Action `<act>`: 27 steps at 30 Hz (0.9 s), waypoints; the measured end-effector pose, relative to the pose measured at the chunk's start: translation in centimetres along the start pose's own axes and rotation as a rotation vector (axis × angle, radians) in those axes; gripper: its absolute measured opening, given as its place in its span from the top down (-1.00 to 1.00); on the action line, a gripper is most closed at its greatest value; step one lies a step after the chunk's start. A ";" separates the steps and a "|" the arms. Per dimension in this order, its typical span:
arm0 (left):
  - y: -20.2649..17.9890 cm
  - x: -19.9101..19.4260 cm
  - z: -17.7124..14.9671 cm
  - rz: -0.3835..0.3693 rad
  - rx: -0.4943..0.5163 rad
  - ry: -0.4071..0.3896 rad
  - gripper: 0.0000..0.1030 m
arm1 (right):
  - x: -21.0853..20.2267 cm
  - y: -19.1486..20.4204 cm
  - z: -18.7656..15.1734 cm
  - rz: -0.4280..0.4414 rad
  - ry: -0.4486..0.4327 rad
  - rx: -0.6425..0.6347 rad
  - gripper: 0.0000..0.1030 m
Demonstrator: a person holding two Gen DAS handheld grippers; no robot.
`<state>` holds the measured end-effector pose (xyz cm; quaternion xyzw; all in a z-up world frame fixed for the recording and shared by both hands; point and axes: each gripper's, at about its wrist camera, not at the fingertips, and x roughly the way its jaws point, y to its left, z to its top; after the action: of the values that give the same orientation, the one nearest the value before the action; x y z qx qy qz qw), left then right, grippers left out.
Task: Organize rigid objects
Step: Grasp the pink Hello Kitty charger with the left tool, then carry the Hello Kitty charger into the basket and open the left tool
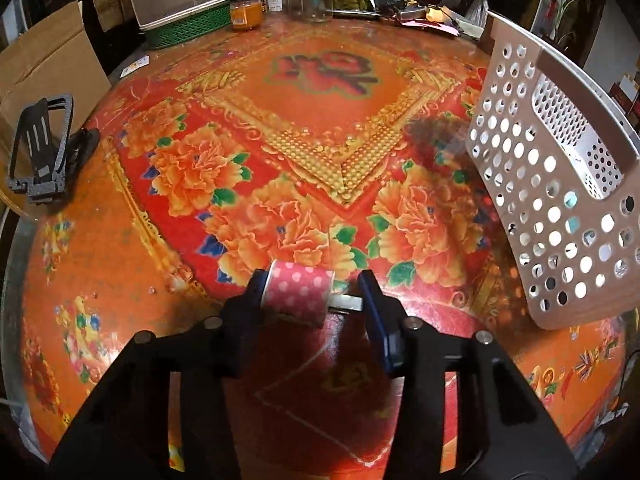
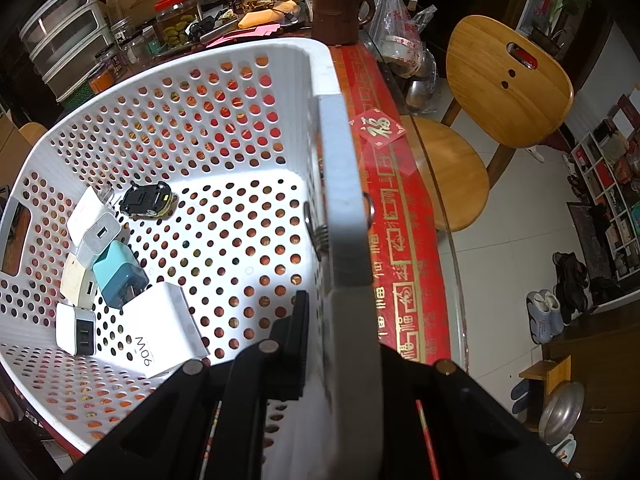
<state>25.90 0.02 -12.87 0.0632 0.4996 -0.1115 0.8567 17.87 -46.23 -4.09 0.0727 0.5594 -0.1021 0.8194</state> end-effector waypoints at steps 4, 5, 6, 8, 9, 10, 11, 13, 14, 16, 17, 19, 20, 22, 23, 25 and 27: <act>-0.3 -0.1 0.0 0.044 0.013 -0.009 0.17 | 0.0 0.0 0.0 0.000 0.000 -0.001 0.84; -0.2 -0.2 0.1 0.049 0.015 -0.011 0.17 | 0.0 0.0 0.0 0.002 0.000 0.000 0.84; -0.1 -0.3 0.2 0.051 0.015 -0.015 0.17 | 0.0 0.0 0.0 0.003 0.000 0.000 0.84; 0.1 -0.8 0.3 0.062 0.012 -0.030 0.20 | 0.0 0.0 0.0 0.003 -0.001 -0.001 0.84; 0.2 -1.1 0.3 0.069 0.012 -0.037 0.20 | 0.0 0.0 -0.1 0.003 -0.001 -0.001 0.84; 0.2 -1.5 0.5 0.077 0.012 -0.045 0.20 | 0.0 0.0 -0.1 0.002 -0.002 -0.001 0.84; 0.3 -1.7 0.5 0.079 0.014 -0.048 0.20 | 0.0 0.0 0.0 0.002 -0.001 -0.002 0.84; 0.4 -2.1 0.7 0.089 0.019 -0.055 0.20 | 0.0 0.0 0.0 0.003 -0.001 -0.001 0.84; 0.5 -2.4 0.7 0.092 0.019 -0.061 0.20 | 0.0 0.0 0.0 0.003 -0.001 -0.001 0.84; 0.6 -2.7 0.8 0.091 0.018 -0.068 0.20 | 0.0 0.0 0.0 0.003 -0.001 0.000 0.84; 0.7 -3.0 0.8 0.093 0.018 -0.072 0.20 | 0.0 0.0 0.0 0.003 -0.001 0.000 0.84; 0.8 -3.6 1.1 0.095 0.017 -0.086 0.20 | 0.0 0.0 0.0 0.002 0.000 -0.002 0.84; 0.8 -3.9 1.3 0.098 0.015 -0.094 0.20 | 0.1 0.0 -0.1 0.002 -0.001 -0.002 0.84; 1.0 -4.8 1.8 0.103 0.014 -0.111 0.20 | 0.1 0.0 0.0 0.002 -0.001 -0.002 0.84; 1.0 -5.5 2.3 0.108 0.014 -0.124 0.20 | 0.1 0.0 0.0 0.002 -0.001 -0.003 0.84; 0.9 -6.8 3.3 0.117 0.021 -0.147 0.20 | 0.1 -0.1 0.0 0.002 -0.002 -0.001 0.84; 0.4 -8.5 4.6 0.123 0.033 -0.175 0.20 | 0.1 0.0 0.0 0.003 -0.002 -0.002 0.84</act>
<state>25.88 0.47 -3.20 0.0978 0.4161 -0.0721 0.9012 17.84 -46.27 -4.16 0.0728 0.5586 -0.1003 0.8201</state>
